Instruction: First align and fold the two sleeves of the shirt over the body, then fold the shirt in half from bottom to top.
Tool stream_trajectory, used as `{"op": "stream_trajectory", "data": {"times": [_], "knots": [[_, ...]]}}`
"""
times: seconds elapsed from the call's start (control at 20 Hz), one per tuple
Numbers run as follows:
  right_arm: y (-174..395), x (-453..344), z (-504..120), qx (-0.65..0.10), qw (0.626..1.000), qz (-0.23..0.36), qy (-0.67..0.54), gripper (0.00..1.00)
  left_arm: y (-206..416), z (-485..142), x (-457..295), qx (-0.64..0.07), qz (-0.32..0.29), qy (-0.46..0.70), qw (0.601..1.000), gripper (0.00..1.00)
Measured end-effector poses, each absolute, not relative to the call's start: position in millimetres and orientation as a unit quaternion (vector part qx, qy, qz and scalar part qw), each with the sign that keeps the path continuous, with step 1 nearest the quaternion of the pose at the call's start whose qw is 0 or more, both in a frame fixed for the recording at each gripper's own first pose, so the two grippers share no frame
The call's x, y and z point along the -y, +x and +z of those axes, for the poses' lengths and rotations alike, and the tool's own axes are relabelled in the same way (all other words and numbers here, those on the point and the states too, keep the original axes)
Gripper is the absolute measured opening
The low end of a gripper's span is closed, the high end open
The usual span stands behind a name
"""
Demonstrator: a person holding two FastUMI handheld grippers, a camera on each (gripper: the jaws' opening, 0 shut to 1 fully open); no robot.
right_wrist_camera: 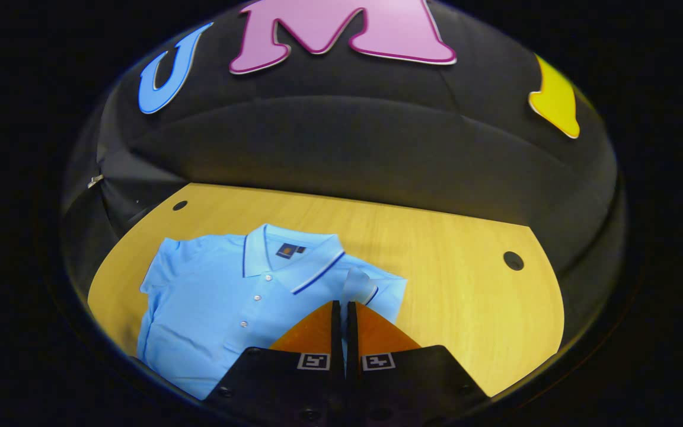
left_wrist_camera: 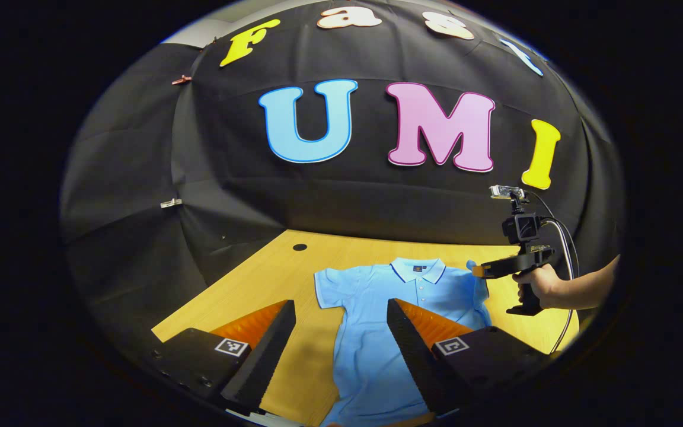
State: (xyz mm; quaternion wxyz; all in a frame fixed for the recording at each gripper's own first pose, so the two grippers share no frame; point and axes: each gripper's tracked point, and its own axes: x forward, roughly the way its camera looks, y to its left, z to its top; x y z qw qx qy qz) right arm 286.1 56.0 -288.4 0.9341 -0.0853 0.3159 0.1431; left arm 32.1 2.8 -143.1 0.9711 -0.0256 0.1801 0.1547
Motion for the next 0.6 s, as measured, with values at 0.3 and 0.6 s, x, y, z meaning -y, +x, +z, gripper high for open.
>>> {"op": "stream_trajectory", "data": {"times": [0.3,0.6], "knots": [[250,-130,-310,-0.347,0.911,0.214,-0.064,0.19,24,-156,-32,-0.188,0.175,-0.025,0.966,0.99],[234,-85,-256,-0.315,0.926,0.195,-0.075,0.96,106,-174,-71,-0.181,0.129,-0.035,0.974,0.99]]}}
